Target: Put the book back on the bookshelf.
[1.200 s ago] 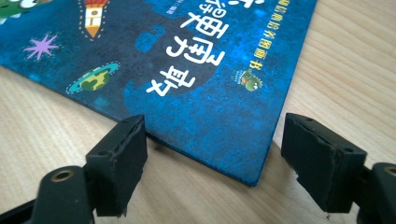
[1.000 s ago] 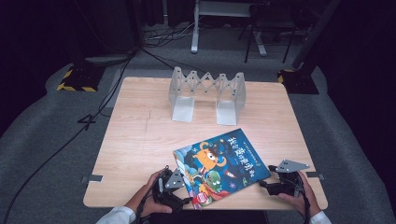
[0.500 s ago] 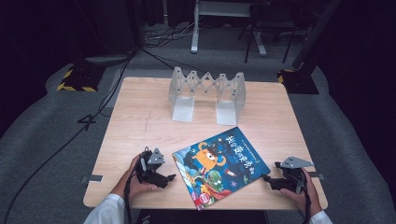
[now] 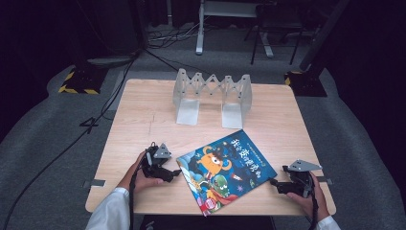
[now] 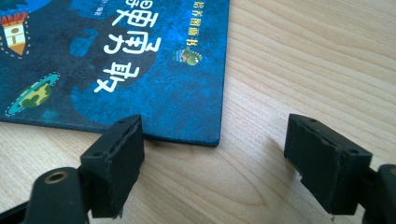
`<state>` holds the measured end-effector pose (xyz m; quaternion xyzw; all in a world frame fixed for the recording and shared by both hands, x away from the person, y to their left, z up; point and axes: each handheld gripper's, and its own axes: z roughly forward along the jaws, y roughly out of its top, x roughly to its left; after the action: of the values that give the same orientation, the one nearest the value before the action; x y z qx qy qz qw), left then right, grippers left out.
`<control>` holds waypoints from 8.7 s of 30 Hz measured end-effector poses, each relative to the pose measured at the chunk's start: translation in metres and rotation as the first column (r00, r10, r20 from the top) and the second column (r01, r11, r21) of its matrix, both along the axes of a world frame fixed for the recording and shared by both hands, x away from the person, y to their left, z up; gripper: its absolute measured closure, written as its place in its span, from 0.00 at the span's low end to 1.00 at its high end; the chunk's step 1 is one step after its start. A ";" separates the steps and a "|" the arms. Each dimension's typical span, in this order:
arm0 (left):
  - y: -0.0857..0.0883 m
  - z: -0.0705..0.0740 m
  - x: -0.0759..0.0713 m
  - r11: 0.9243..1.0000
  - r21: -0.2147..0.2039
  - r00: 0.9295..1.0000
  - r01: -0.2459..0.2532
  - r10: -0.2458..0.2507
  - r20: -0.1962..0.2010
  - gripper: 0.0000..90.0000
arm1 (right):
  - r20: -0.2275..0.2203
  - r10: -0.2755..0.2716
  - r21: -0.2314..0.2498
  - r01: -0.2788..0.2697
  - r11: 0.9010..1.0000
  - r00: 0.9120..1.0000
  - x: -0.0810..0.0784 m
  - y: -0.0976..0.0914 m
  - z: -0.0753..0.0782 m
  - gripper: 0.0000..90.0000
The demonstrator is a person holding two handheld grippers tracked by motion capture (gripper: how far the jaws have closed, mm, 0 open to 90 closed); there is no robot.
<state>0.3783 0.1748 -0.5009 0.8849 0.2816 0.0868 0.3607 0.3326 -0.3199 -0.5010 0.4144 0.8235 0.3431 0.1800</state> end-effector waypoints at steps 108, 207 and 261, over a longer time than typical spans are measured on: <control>-0.031 -0.001 -0.070 0.992 0.030 0.992 0.122 -0.122 0.017 0.24 | -0.152 0.381 -0.117 -0.400 0.909 0.912 -0.031 0.040 0.016 0.33; -0.038 -0.004 -0.067 0.991 0.008 0.991 0.131 -0.131 0.028 0.19 | -0.064 0.485 0.325 -0.442 0.836 0.872 0.024 0.060 0.047 0.32; -0.030 0.004 -0.052 0.996 -0.034 0.995 0.079 -0.081 -0.051 0.18 | 0.249 0.504 0.191 -0.552 0.812 0.827 0.012 0.100 0.070 0.48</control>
<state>0.3259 0.1449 -0.4974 0.8915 0.2566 0.0447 0.3706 0.3446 -0.2195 -0.4308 0.1539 0.8346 0.5196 0.0988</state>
